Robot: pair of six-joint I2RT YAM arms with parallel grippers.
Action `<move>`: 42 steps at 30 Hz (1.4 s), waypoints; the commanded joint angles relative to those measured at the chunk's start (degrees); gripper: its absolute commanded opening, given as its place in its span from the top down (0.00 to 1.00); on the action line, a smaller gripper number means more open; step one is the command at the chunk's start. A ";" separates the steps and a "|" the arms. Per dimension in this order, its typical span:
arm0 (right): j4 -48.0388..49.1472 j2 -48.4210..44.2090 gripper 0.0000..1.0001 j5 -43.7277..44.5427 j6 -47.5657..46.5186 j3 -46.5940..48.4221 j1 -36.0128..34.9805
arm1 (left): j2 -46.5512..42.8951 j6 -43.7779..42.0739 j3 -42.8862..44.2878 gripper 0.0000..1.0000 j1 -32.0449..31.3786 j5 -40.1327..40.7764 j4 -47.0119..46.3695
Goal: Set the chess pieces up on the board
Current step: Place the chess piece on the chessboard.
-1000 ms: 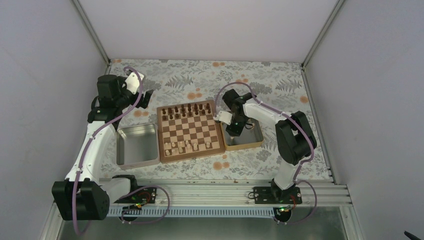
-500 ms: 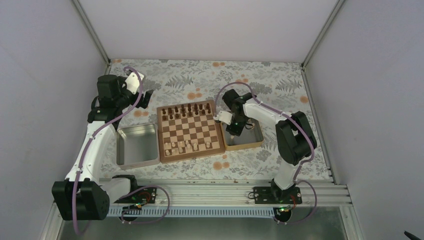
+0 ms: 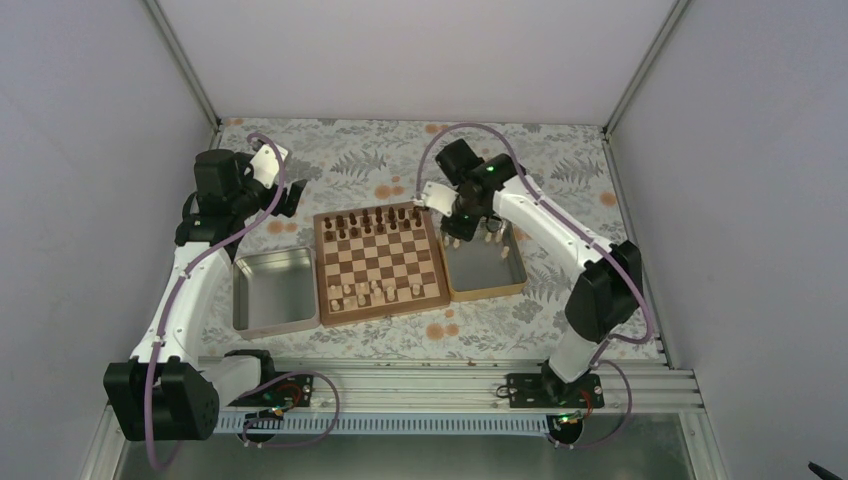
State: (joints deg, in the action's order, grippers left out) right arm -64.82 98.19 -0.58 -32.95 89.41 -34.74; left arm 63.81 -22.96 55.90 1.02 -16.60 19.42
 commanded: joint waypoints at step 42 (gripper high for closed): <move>0.11 13.83 0.94 -6.85 0.61 2.54 -21.71 | 0.41 -0.15 -0.18 0.00 0.30 -0.23 0.54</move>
State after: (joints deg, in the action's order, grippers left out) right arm -65.93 111.31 -6.00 -32.84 92.84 -55.57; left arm 64.29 -22.96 55.90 1.02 -16.56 20.29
